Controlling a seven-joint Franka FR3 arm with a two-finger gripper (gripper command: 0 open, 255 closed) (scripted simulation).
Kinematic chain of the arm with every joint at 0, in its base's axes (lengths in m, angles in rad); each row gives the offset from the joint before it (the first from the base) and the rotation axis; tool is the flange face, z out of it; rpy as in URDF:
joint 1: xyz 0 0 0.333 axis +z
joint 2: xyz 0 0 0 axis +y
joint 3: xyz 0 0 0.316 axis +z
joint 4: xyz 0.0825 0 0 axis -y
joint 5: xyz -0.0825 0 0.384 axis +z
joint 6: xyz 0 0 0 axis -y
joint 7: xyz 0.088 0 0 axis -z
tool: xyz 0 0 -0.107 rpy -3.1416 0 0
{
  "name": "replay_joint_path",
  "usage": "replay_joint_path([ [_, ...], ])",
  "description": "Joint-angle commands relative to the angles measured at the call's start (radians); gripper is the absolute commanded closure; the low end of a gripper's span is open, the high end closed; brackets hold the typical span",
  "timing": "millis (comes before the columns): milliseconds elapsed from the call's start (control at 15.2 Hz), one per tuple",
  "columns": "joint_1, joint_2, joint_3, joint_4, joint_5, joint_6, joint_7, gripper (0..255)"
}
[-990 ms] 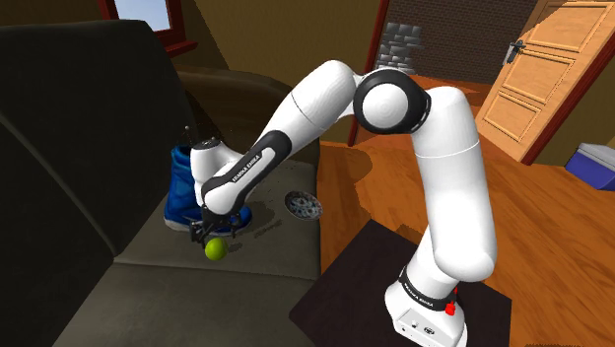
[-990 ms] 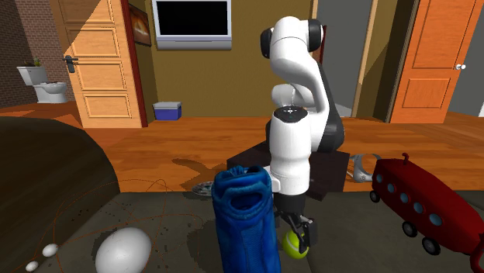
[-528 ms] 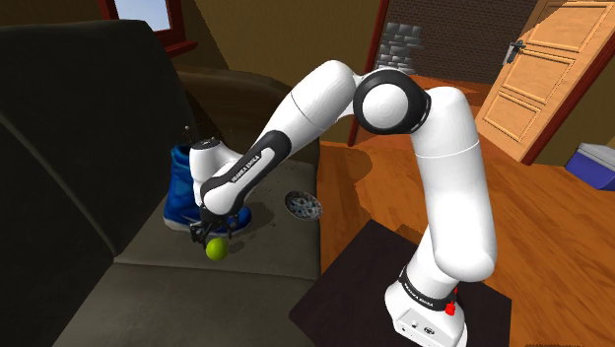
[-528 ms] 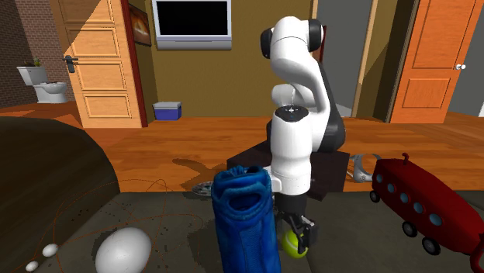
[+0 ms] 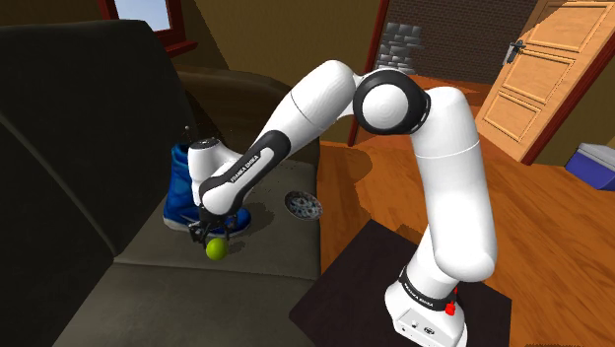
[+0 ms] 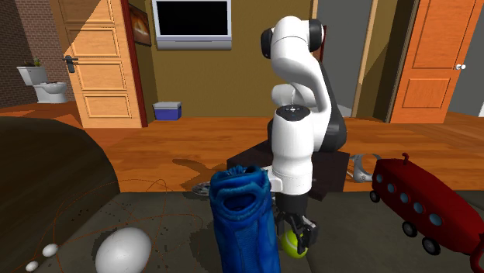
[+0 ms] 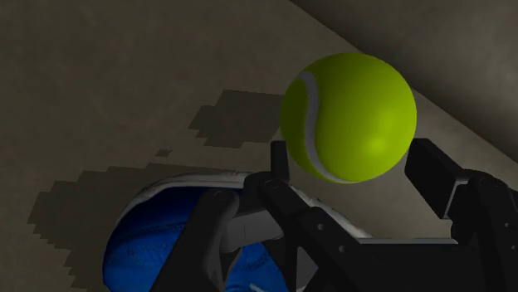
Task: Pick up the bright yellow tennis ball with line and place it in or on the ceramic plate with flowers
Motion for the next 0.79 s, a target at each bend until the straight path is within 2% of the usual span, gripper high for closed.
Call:
replay_joint_path([
  [0, -0.007, 0.002, -0.002, -0.012, 0.001, -0.002, -0.008, 255],
  [726, -0.027, -0.108, 0.023, -0.013, 0.034, -0.108, -0.024, 255],
])
